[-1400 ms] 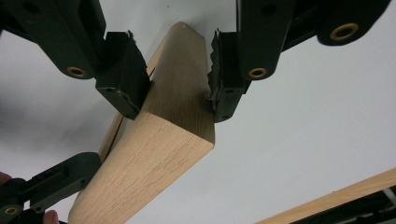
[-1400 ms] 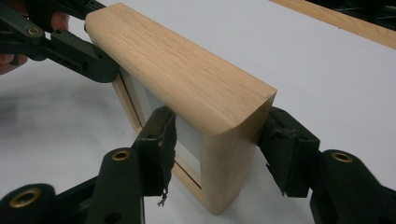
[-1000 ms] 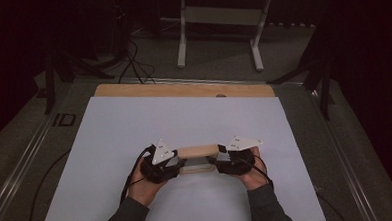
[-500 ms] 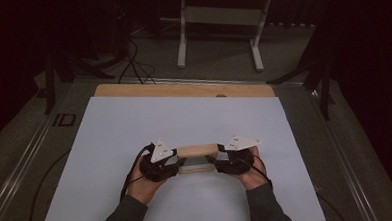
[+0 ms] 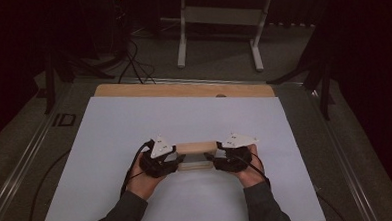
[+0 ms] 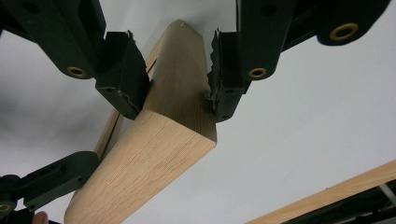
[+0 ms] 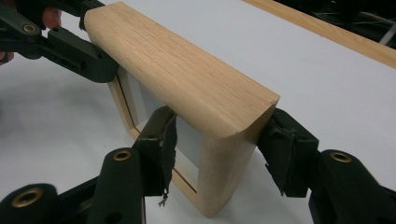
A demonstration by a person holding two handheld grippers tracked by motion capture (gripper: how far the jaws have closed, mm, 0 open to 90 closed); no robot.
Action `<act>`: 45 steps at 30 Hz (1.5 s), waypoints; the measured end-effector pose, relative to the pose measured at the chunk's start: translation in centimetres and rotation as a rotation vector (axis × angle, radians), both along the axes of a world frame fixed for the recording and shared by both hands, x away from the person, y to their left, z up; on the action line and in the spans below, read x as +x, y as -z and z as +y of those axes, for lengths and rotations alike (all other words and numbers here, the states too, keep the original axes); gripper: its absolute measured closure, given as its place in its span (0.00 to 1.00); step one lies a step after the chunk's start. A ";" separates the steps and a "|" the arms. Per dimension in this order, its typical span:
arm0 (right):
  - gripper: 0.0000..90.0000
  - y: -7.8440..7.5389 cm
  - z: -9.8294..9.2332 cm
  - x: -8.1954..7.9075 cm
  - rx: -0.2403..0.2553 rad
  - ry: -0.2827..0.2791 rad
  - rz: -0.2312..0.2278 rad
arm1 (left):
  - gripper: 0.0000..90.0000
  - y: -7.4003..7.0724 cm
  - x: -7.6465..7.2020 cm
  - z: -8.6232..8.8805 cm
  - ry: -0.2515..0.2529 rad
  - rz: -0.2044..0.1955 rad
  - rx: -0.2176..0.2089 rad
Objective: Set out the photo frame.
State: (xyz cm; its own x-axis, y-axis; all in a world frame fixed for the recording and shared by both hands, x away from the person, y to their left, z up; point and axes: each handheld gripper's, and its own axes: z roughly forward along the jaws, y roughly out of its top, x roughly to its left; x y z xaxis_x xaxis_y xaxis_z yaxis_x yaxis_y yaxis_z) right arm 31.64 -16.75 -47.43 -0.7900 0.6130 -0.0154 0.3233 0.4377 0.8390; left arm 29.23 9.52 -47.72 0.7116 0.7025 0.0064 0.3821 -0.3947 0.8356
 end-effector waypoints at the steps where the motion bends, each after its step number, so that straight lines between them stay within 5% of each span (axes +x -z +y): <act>1: 0.52 0.0 0.0 0.1 0.001 0.003 0.000 | 0.64 0.0 0.1 0.0 -0.003 -0.001 0.002; 20: 0.52 -1.1 1.9 2.3 0.000 0.039 -0.018 | 0.63 -1.2 2.6 1.4 -0.028 -0.037 0.002; 45: 0.51 -1.2 3.6 4.4 0.015 0.083 -0.016 | 0.61 -1.2 5.2 2.8 -0.046 -0.020 -0.021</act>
State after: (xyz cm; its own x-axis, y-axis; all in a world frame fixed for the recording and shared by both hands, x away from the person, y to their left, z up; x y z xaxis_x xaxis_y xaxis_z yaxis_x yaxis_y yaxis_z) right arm 36.06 -13.14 -46.21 -0.7364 0.6763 -0.0180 0.3444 0.3976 0.8505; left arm 34.42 12.31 -46.52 0.6781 0.7349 0.0054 0.3825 -0.3592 0.8513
